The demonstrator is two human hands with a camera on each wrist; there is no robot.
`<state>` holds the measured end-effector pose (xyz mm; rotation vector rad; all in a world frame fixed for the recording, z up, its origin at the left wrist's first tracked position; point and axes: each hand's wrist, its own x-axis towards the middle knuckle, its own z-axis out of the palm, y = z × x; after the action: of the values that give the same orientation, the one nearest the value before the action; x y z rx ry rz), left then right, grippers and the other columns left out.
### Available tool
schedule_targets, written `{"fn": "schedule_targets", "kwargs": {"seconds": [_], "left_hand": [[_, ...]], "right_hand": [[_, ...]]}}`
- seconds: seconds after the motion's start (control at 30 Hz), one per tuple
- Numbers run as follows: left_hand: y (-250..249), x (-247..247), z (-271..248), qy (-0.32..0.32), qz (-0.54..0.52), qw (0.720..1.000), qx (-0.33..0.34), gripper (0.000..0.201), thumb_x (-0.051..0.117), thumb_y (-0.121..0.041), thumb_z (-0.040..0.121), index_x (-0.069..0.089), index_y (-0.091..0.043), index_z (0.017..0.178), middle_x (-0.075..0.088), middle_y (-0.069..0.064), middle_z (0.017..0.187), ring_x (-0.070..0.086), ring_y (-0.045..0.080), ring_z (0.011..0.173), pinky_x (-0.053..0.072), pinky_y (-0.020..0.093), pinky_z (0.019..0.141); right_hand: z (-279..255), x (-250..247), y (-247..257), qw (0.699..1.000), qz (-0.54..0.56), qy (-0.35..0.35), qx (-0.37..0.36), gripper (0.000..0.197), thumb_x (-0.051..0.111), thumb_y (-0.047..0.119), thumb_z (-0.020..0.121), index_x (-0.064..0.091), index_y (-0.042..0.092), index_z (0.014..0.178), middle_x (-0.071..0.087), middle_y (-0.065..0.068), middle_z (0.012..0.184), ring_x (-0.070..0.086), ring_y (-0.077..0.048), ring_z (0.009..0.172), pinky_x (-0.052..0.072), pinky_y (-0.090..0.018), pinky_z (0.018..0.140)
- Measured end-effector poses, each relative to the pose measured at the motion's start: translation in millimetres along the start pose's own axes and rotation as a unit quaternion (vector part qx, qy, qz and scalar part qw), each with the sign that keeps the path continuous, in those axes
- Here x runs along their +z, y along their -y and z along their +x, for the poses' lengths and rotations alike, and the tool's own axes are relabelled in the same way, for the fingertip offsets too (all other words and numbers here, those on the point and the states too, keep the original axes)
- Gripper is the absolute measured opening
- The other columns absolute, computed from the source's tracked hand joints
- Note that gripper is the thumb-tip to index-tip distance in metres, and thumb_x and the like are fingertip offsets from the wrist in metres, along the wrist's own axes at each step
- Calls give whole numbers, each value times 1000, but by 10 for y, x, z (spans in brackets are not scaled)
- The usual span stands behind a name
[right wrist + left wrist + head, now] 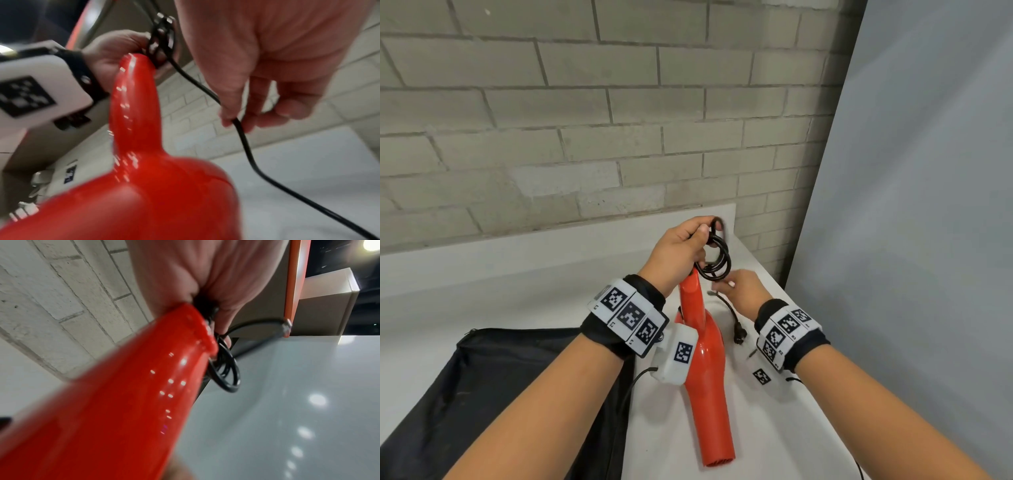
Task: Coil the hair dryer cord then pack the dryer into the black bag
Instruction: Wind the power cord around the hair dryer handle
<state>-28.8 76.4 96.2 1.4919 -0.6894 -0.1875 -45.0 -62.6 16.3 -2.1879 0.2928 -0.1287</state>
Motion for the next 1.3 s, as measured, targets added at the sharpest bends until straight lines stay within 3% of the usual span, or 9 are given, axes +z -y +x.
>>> {"fn": "schedule_targets", "kwargs": {"seconds": [0.1,0.17,0.37,0.53,0.73,0.9,1.07,1.17,1.3], "left_hand": [[3,-24,-18,16,9,1000,9,34,30,-7,97,56,-21,79,43,-8,59,32,3,44,37,18,49],[7,-36,-29,21,17,1000,16,33,31,-8,97,56,-20,78,42,-11,58,32,3,43,40,17,50],[5,-24,0,19,67,997,33,30,37,-8,95,58,-24,80,46,-14,51,35,3,44,37,22,55],[34,-69,46,31,53,998,21,31,34,-11,96,58,-25,82,43,-15,47,31,8,47,33,26,54],[17,-134,51,49,7,999,-13,29,36,-23,96,59,-21,78,41,-10,61,32,5,45,39,23,55],[-6,-138,59,58,82,995,-3,16,52,-16,90,56,-25,77,50,-15,57,43,2,44,41,26,61],[-25,-160,61,76,140,987,-23,21,50,-15,91,55,-30,106,49,-3,65,47,7,55,42,13,58],[-30,-155,74,89,155,984,-12,31,53,-14,89,56,-23,119,60,-7,89,54,-4,60,42,16,69],[3,-137,90,71,136,988,-10,20,52,-14,89,61,-29,99,63,4,98,49,-3,52,44,23,69]], "right_hand": [[61,37,-392,970,-200,86,112,28,58,21,88,66,5,110,67,-14,112,59,-21,95,44,-23,78],[58,62,-530,971,-179,73,137,26,57,20,89,66,7,109,68,-11,107,61,-20,92,48,-23,75],[-73,-66,-179,985,-142,93,-8,47,61,25,85,48,25,130,49,-1,136,45,-20,126,32,-30,107],[-149,-167,173,984,59,76,-149,20,40,17,97,60,16,92,60,1,89,56,-2,81,43,-13,79],[-62,-344,254,984,35,-110,-133,32,40,12,95,44,27,67,44,5,59,44,-11,56,42,-29,63],[-121,-607,597,954,36,-218,-201,19,43,10,94,53,12,78,43,9,58,40,-5,55,35,-9,55],[-264,-714,794,924,-11,-254,-285,19,46,8,92,60,1,82,52,2,69,44,-5,63,34,-6,60],[-323,-700,824,917,-29,-244,-315,18,48,8,91,62,1,83,56,-3,78,48,-11,72,35,-6,65],[-346,-716,807,926,-1,-213,-312,17,51,11,91,65,2,87,56,5,75,48,0,70,36,-7,67]]}}
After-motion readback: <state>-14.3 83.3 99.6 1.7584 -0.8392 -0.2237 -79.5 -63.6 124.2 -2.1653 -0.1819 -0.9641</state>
